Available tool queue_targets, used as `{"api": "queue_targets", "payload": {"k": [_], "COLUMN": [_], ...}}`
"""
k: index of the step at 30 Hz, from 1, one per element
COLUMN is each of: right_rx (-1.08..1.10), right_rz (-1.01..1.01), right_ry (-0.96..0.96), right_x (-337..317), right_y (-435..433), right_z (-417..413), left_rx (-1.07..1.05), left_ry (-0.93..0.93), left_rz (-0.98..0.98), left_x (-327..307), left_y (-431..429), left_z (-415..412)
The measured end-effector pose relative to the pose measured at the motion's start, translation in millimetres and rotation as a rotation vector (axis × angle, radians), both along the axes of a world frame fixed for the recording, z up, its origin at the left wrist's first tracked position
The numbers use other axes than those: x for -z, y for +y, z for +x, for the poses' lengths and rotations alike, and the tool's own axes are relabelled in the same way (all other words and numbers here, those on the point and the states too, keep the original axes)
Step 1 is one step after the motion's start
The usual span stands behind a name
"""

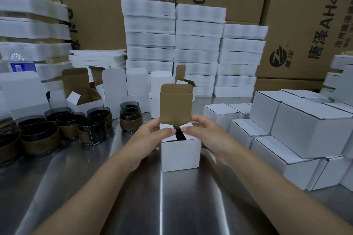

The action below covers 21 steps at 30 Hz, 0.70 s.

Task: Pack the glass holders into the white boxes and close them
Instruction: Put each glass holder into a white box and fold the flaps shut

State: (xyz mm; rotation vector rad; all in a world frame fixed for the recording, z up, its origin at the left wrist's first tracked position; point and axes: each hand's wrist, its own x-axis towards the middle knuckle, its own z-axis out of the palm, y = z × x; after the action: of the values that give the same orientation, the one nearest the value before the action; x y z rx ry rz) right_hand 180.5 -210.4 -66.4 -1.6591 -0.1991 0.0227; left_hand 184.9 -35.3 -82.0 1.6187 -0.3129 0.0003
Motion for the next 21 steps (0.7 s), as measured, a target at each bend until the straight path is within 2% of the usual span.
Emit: {"api": "queue_targets", "payload": {"k": [8, 17, 21], "right_rx": [-0.025, -0.011, -0.008], "right_rz": [0.124, 0.039, -0.038], "right_ry": [-0.082, -0.039, 0.005], "right_x": [1.8, -2.0, -4.0], "right_y": [3.0, 2.2, -5.0], "right_z": [-0.2, -1.2, -0.6], "left_rx": [-0.068, -0.018, 0.028], "left_ry": [-0.145, -0.198, -0.115], "left_rz": [-0.096, -0.124, -0.115], "left_x": [1.8, 1.9, -0.8], "left_y": [2.6, 1.2, 2.2], "left_z": [5.6, 4.7, 4.9]}}
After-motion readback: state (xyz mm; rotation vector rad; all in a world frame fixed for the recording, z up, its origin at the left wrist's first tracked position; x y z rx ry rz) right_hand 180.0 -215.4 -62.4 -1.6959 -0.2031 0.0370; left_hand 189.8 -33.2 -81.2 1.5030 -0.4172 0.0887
